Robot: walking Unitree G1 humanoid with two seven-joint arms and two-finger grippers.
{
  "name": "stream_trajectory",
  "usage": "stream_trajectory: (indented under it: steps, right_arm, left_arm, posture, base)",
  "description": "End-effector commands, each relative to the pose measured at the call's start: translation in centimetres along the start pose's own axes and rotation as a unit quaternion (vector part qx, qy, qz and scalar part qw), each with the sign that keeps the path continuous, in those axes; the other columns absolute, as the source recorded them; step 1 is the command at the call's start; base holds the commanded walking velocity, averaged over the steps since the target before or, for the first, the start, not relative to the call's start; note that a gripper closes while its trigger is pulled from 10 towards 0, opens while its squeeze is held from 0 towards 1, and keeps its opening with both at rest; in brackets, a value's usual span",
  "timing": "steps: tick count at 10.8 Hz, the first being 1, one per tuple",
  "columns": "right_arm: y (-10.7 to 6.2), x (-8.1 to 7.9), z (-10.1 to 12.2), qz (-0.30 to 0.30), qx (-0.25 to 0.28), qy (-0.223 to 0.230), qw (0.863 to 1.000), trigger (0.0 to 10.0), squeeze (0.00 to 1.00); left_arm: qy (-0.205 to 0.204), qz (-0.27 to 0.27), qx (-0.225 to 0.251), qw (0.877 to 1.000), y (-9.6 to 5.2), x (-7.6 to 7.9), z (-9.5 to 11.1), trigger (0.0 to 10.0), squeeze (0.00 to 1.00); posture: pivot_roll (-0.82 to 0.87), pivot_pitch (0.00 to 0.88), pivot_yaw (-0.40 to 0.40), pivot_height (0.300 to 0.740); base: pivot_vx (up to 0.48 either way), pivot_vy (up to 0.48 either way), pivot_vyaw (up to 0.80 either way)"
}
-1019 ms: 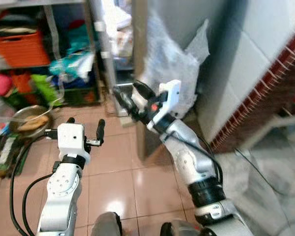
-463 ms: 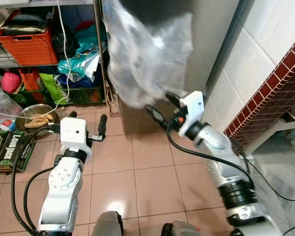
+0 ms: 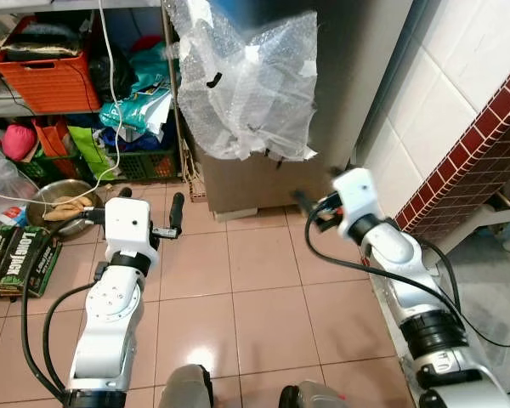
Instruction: Restocking fridge
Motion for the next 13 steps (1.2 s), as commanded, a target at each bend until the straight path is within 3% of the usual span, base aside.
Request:
stream_trajectory:
  steps: [1,3,4,5,6,7,10,13]
  right_arm:
    - [-0.1,0.9,0.6,-0.048,0.017,-0.007,0.999,10.0,0.00]
    - [-0.3,1.1,1.4,-0.095,0.037,0.023,0.995,10.0,0.00]
    - [-0.7,0.4,1.0,-0.059,0.038,0.097,0.993,10.0,0.00]
    - [-1.0,0.8,0.7,-0.073,0.042,0.133,0.988,10.0,0.00]
    - [-1.1,1.2,0.4,-0.103,0.027,0.108,0.988,10.0,0.00]
    - [-1.1,0.7,0.3,-0.103,0.021,0.126,0.986,10.0,0.00]
    - [-2.0,-1.2,0.4,-0.076,0.039,0.139,0.987,10.0,0.00]
    - [-1.6,-1.7,1.1,-0.066,0.045,0.138,0.987,10.0,0.00]
  left_arm:
    - [-0.004,0.002,-0.007,1.000,-0.3,0.0,-0.3,10.0,0.00]
    - [-0.009,0.002,-0.010,1.000,-0.5,0.2,-0.5,10.0,0.00]
    - [-0.017,0.003,-0.013,1.000,-0.6,0.2,-0.6,10.0,0.00]
    - [-0.027,0.005,-0.020,0.999,-0.6,0.0,-0.8,10.0,0.00]
    - [-0.034,0.004,-0.021,0.999,-0.6,-0.1,-0.8,10.0,0.00]
    - [-0.037,0.005,-0.020,0.999,-0.5,-0.1,-0.8,10.0,0.00]
    - [-0.038,0.010,-0.030,0.999,-0.8,-0.2,-1.0,10.0,0.00]
    - [-0.041,-0.015,-0.027,0.999,-0.8,0.3,-0.9,10.0,0.00]
  posture:
    - [0.08,0.079,-0.019,0.740]
    - [0.08,0.078,-0.023,0.740]
    - [0.08,0.082,-0.016,0.740]
    - [0.07,0.099,-0.007,0.740]
    - [0.07,0.104,0.001,0.740]
    - [0.06,0.108,-0.002,0.740]
    - [0.07,0.128,-0.019,0.740]
    - [0.06,0.143,-0.009,0.740]
  base:
    - [0.000,0.000,0.00]
    - [0.000,0.000,0.00]
    - [0.000,0.000,0.00]
    - [0.000,0.000,0.00]
    - [0.000,0.000,0.00]
    - [0.000,0.000,0.00]
    - [0.000,0.480,0.00]
    - [0.000,0.479,-0.27]
Point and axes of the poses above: a point about 5 cm out from each wrist's last joint towards the gripper, its own y axis pointing out of the wrist towards the gripper, its own z axis along the axis of the wrist's last joint, x = y × z, the point moved 4 cm from there along y, pointing out of the wrist towards the gripper, and after that the axes turned 5 degrees about y, right-handed, at the moved point
